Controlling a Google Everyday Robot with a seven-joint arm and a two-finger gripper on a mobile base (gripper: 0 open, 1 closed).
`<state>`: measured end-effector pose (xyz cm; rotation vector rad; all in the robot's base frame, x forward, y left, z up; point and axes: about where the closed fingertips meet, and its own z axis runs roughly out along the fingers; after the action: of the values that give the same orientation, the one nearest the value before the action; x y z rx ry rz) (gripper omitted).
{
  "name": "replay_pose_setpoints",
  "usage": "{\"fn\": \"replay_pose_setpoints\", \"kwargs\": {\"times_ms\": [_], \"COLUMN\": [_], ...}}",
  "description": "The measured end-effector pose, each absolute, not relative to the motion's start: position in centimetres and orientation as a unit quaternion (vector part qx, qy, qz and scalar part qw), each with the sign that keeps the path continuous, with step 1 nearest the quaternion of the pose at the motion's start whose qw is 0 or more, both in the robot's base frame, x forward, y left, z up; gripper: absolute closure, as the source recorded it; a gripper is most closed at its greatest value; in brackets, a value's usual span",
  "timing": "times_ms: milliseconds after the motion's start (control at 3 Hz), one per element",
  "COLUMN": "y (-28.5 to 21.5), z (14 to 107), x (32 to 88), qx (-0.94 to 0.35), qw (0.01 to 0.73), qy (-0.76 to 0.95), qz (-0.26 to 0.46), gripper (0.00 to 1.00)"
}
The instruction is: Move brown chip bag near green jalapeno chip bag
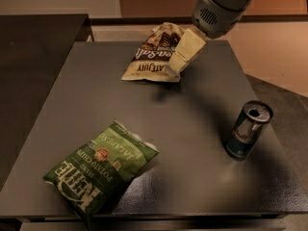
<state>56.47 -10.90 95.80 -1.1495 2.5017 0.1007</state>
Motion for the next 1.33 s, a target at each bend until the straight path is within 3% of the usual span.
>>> {"fn": "replay_pose_setpoints", "kwargs": {"times_ms": [1333], "y": [-7.5], "z": [91.6], "x": [63.1], "qx": [-0.289], "qw": [0.144], "qy": [0.946], "qz": [0.016], "gripper": [0.0]}}
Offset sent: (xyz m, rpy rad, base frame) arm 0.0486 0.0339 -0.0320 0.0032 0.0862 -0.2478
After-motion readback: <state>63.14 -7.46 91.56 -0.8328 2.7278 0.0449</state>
